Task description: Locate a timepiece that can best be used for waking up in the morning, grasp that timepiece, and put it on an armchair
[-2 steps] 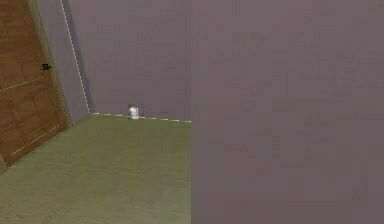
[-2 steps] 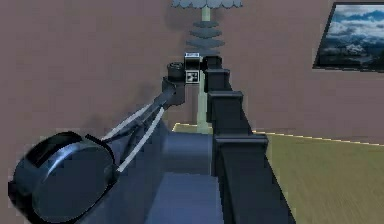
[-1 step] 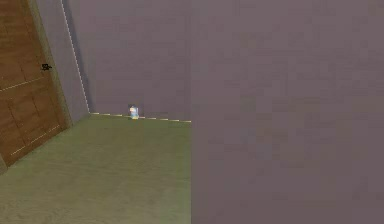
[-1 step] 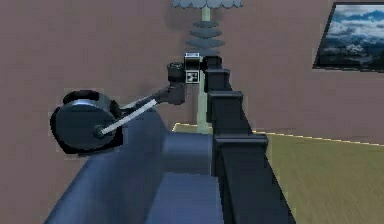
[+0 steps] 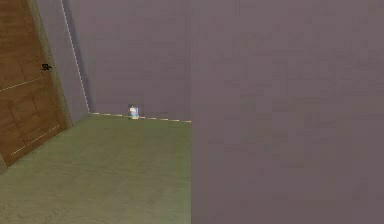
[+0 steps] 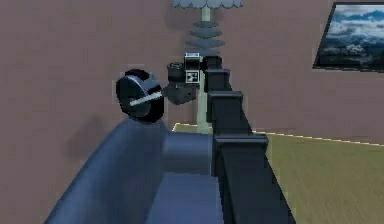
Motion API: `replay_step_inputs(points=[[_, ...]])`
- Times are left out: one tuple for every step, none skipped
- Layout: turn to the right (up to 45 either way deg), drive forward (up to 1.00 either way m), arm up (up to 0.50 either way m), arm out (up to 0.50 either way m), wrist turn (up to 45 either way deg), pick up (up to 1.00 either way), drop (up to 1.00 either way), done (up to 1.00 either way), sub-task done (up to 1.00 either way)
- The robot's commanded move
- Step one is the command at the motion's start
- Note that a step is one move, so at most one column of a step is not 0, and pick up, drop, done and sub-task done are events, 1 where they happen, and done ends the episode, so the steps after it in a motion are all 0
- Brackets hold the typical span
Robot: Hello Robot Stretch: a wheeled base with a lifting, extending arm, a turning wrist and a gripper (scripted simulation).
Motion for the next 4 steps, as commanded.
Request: replay_step_inputs(points=[[0.0, 0.0, 0.0, 0.0, 39.0, 0.0, 0.0, 0.0, 0.0], [0.0, 0.0, -0.32, 0.0, 0.0, 0.0, 0.0, 0.0, 0.0], [0.0, 0.0, -0.32, 0.0, 0.0, 0.0, 0.0, 0.0, 0.0], [0.0, 0.0, 0.0, 0.0, 0.0, 0.0, 1.0, 0.0, 0.0]])
